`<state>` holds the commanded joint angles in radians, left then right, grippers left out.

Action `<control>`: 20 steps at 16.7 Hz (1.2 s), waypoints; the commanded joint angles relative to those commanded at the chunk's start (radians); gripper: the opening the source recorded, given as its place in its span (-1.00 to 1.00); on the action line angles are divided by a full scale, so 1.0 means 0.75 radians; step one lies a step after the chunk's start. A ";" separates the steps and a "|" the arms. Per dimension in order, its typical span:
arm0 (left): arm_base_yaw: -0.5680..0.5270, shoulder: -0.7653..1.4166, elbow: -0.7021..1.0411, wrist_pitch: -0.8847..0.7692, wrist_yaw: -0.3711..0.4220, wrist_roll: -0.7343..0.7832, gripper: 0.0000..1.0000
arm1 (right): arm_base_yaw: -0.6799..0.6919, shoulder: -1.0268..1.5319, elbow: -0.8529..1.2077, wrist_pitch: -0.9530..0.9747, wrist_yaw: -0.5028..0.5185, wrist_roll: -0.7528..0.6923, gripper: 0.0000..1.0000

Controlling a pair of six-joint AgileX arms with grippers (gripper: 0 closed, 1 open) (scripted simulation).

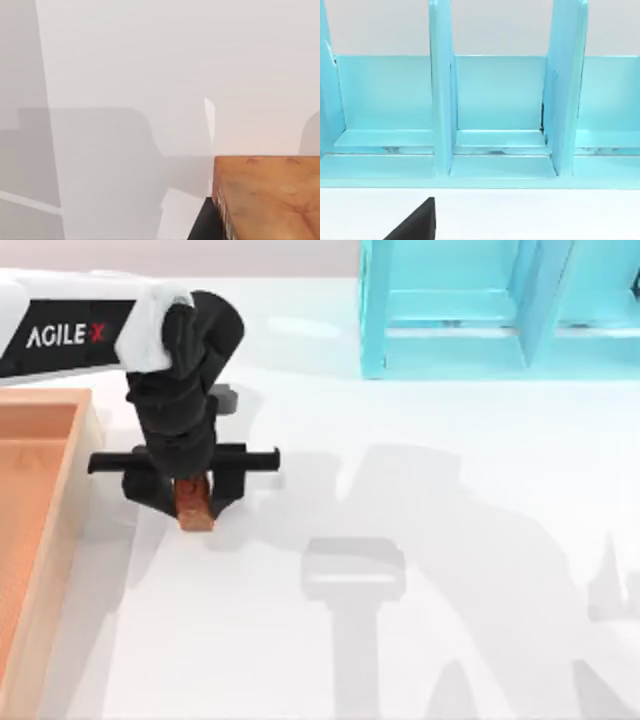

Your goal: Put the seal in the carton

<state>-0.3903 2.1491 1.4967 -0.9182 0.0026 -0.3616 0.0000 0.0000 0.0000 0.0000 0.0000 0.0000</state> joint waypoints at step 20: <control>-0.003 -0.122 0.353 -0.475 0.000 -0.004 -1.00 | 0.000 0.000 0.000 0.000 0.000 0.000 1.00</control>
<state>-0.3923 2.0577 1.7617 -1.2741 0.0022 -0.3644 0.0000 0.0000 0.0000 0.0000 0.0000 0.0000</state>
